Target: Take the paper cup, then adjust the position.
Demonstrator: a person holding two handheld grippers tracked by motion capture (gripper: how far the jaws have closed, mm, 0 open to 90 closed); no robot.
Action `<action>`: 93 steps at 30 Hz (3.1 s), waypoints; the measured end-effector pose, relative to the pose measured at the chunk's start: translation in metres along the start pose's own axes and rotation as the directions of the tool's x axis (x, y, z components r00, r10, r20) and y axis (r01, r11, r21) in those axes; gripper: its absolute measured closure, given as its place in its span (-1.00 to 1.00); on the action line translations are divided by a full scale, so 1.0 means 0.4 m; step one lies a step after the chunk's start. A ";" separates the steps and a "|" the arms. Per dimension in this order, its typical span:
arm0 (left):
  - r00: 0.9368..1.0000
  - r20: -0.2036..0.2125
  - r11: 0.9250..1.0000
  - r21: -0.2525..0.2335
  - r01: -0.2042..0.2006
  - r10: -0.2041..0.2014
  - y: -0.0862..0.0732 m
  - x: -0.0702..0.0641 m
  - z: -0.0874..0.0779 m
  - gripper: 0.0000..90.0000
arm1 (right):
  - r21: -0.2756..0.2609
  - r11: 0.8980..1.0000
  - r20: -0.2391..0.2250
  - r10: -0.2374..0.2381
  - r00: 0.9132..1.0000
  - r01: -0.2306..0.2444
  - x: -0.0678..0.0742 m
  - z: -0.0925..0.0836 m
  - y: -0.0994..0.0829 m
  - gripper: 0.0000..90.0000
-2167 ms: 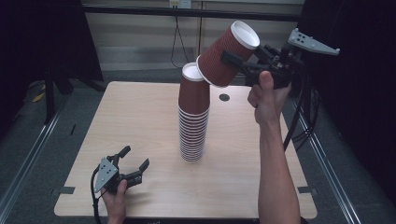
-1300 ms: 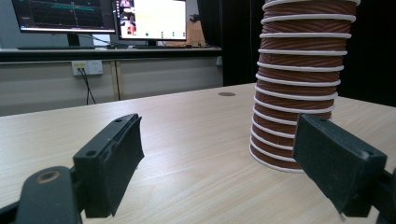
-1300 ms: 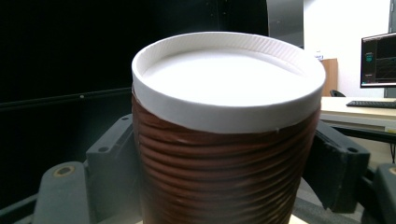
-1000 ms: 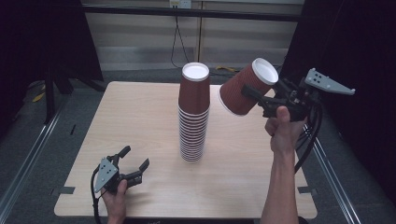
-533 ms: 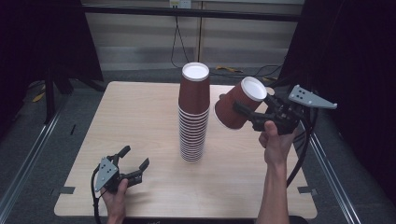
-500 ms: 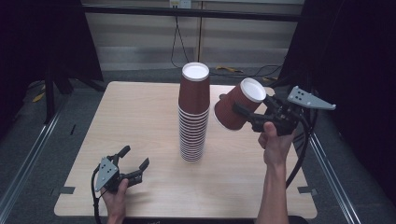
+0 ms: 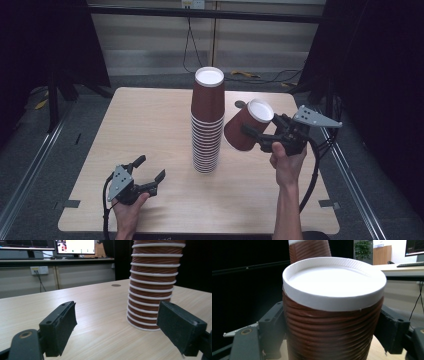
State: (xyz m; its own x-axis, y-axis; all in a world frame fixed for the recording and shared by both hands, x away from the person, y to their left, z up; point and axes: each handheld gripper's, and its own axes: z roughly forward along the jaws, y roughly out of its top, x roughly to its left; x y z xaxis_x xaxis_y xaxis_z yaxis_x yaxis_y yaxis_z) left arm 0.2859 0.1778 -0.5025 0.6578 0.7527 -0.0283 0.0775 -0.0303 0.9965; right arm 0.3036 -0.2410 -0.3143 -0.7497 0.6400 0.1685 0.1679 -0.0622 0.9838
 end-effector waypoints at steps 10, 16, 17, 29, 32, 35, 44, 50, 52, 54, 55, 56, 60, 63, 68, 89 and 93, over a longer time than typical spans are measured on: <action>0.996 0.078 0.999 0.031 -0.034 0.032 0.031 -0.035 0.024 -0.62 | 0.031 0.999 -0.028 0.029 0.999 -0.028 0.004 0.022 -0.068 -0.53; 0.994 0.109 0.999 0.033 -0.027 0.023 0.041 -0.045 0.037 -0.62 | 0.035 0.999 -0.029 0.041 0.999 -0.040 0.003 0.022 -0.098 -0.53; 0.993 0.115 0.999 0.038 -0.034 0.030 0.043 -0.044 0.039 -0.62 | 0.042 0.999 -0.024 0.035 0.999 -0.034 0.005 0.022 -0.102 -0.53; 0.985 0.170 0.998 0.045 -0.043 0.035 0.063 -0.058 0.050 -0.62 | 0.076 0.996 -0.020 0.047 0.999 -0.045 0.016 0.006 -0.152 -0.52; 0.983 0.183 0.998 0.045 -0.039 0.030 0.066 -0.066 0.052 -0.62 | 0.081 0.995 -0.028 0.052 0.998 -0.050 0.021 0.007 -0.168 -0.52; 0.979 0.200 0.998 0.050 -0.042 0.031 0.067 -0.073 0.054 -0.62 | 0.097 0.994 -0.044 0.052 0.998 -0.047 0.029 0.017 -0.184 -0.52; 0.972 0.233 0.997 0.051 -0.051 0.038 0.076 -0.099 0.066 -0.62 | 0.110 0.993 -0.081 0.057 0.995 -0.048 0.050 0.037 -0.222 -0.52; 0.964 0.262 0.996 0.058 -0.062 0.044 0.080 -0.108 0.073 -0.62 | 0.117 0.993 -0.101 0.048 0.994 -0.036 0.063 0.054 -0.233 -0.52; 0.957 0.289 0.998 0.046 -0.031 0.016 0.082 -0.113 0.076 -0.62 | 0.122 0.992 -0.109 0.045 0.993 -0.032 0.067 0.057 -0.234 -0.52; 0.953 0.301 0.997 0.053 -0.051 0.033 0.086 -0.120 0.078 -0.62 | 0.124 0.992 -0.116 0.040 0.992 -0.026 0.069 0.063 -0.237 -0.52; 0.955 0.293 0.997 0.054 -0.054 0.036 0.088 -0.123 0.077 -0.62 | 0.129 0.991 -0.117 0.041 0.992 -0.025 0.071 0.065 -0.240 -0.52; 0.954 0.299 0.998 0.040 -0.044 0.030 0.089 -0.126 0.075 -0.62 | 0.128 0.991 -0.120 0.041 0.992 -0.025 0.072 0.066 -0.242 -0.52; 0.949 0.314 0.998 0.042 -0.047 0.031 0.092 -0.133 0.076 -0.59 | 0.131 0.991 -0.134 0.041 0.990 -0.023 0.079 0.075 -0.251 -0.52; 0.946 0.323 0.997 0.049 -0.063 0.044 0.090 -0.139 0.083 -0.59 | 0.131 0.991 -0.148 0.039 0.988 -0.019 0.084 0.081 -0.254 -0.52; 0.936 0.350 0.996 0.057 -0.064 0.040 0.093 -0.149 0.091 -0.63 | 0.138 0.990 -0.159 0.043 0.986 -0.021 0.084 0.094 -0.261 -0.52; 0.876 0.482 0.991 0.099 -0.086 0.028 0.088 -0.183 0.134 -0.74 | 0.147 0.987 -0.212 0.089 0.973 -0.058 0.089 0.118 -0.299 -0.51; 0.872 0.489 0.989 0.116 -0.095 0.026 0.088 -0.193 0.152 -0.88 | 0.142 0.988 -0.234 0.093 0.968 -0.060 0.095 0.126 -0.302 -0.51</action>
State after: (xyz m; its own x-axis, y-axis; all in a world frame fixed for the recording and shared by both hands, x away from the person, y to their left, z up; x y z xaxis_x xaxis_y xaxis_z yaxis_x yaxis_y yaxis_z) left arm 0.2834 0.0788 -0.4698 0.9418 0.3341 -0.0367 0.1012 -0.1775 0.9789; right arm 0.2870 -0.1704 -0.4299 -0.8597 0.4346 0.2684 0.3020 0.0086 0.9533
